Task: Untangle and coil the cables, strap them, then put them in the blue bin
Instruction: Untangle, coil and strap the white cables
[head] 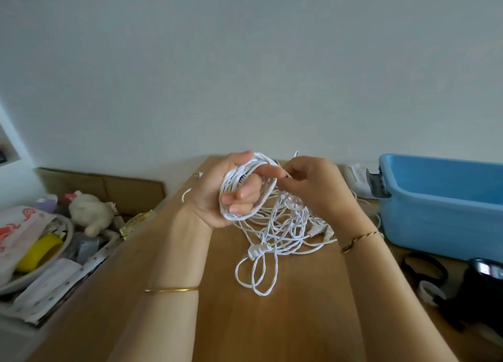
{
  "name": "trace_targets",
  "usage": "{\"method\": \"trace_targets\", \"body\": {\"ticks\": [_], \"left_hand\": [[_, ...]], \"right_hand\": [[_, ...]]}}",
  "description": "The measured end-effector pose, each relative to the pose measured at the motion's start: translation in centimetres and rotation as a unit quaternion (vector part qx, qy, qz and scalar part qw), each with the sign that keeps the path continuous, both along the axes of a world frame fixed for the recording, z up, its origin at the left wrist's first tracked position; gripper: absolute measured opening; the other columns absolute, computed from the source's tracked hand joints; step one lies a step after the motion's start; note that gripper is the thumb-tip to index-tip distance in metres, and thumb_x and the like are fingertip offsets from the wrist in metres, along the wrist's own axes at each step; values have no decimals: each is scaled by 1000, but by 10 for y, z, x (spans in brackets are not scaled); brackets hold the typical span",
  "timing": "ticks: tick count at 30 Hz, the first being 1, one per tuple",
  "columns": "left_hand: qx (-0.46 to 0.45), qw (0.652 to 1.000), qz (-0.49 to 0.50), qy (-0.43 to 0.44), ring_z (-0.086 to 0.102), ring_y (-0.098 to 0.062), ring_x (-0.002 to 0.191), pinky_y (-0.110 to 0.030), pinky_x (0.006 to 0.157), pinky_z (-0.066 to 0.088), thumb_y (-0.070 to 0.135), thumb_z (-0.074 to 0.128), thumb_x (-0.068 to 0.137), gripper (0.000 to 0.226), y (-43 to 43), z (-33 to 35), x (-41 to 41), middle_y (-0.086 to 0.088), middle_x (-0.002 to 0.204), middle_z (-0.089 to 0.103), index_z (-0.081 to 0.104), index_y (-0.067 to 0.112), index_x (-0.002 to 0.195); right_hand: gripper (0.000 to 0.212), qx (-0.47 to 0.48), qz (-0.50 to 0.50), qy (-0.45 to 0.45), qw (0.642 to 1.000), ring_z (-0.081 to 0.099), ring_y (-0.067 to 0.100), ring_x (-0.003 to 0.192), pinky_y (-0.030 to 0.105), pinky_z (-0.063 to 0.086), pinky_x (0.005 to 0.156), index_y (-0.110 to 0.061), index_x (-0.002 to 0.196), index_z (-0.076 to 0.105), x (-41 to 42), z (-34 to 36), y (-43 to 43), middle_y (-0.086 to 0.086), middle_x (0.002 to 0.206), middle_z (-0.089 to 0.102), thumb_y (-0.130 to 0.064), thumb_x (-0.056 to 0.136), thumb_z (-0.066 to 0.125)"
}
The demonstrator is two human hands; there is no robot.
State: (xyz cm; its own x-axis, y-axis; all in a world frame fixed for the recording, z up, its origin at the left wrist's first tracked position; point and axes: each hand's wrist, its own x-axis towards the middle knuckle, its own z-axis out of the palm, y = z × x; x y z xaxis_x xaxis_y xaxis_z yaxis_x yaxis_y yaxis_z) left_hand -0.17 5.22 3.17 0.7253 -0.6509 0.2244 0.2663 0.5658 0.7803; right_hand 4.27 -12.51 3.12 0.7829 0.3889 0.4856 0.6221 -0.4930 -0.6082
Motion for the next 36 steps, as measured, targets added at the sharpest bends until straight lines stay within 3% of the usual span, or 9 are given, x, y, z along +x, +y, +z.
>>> {"method": "trace_targets", "body": {"ticks": [4,10,12,15,18,22,26,32,36], "left_hand": [[-92,995,32,18,57,-12,43,-21,44,47,23,46,94,43,7,2,4,-10,61,62,55,-12,118],[-192,923,327,72,47,-5,38,-18,45,48,39,43,97,57,-19,17,-1,-4,71,69,49,-8,128],[-212,906,363,54,48,-5,46,-22,60,55,38,38,100,53,-21,18,1,-5,80,69,44,-4,132],[-209,898,386,7,54,-9,65,-37,87,54,32,32,103,41,-22,17,0,-9,94,68,57,-1,102],[-177,888,424,-34,59,-11,74,-44,97,48,28,29,104,41,-23,15,1,-11,106,66,61,4,96],[-153,846,508,-51,63,-11,85,-42,95,51,28,30,104,33,-16,14,4,-12,120,60,46,2,117],[-176,799,573,-34,58,-17,106,-43,96,48,28,26,105,35,-2,20,-3,-12,119,60,53,7,110],[-129,718,683,-32,64,-9,89,-36,89,54,26,35,104,38,22,10,4,-7,130,58,50,0,126],[65,670,734,-93,67,-10,77,-25,64,53,17,50,99,3,18,-4,11,3,113,62,50,18,101]], "right_hand": [[11,-18,10,56,998,51,9,55,31,45,57,-23,72,67,-1,1,-3,-2,70,68,-18,81,64],[21,-96,3,63,993,43,10,48,29,41,53,-27,63,60,-3,3,-3,-4,57,56,-18,81,60],[20,-120,-9,57,991,39,12,49,30,38,53,-21,60,55,-3,1,-1,-5,54,47,-18,80,58],[6,-112,-3,48,993,38,15,55,32,36,54,-9,70,57,-5,-1,5,-1,61,47,-14,74,58],[4,-36,-23,33,999,42,11,60,28,38,58,-14,77,60,-6,-1,10,-3,74,49,-10,75,59],[24,106,-19,37,993,57,9,71,19,48,65,-21,88,65,-7,0,7,-1,97,56,-1,76,62],[31,270,58,167,947,63,9,55,21,51,54,-15,95,70,-7,3,-1,6,87,64,8,83,52],[21,143,64,162,974,48,10,49,17,38,45,-22,97,71,-8,3,-3,5,64,63,-8,91,57],[18,145,105,202,963,39,4,38,13,32,41,-14,84,71,-16,13,-4,3,56,58,-1,86,58]]}}
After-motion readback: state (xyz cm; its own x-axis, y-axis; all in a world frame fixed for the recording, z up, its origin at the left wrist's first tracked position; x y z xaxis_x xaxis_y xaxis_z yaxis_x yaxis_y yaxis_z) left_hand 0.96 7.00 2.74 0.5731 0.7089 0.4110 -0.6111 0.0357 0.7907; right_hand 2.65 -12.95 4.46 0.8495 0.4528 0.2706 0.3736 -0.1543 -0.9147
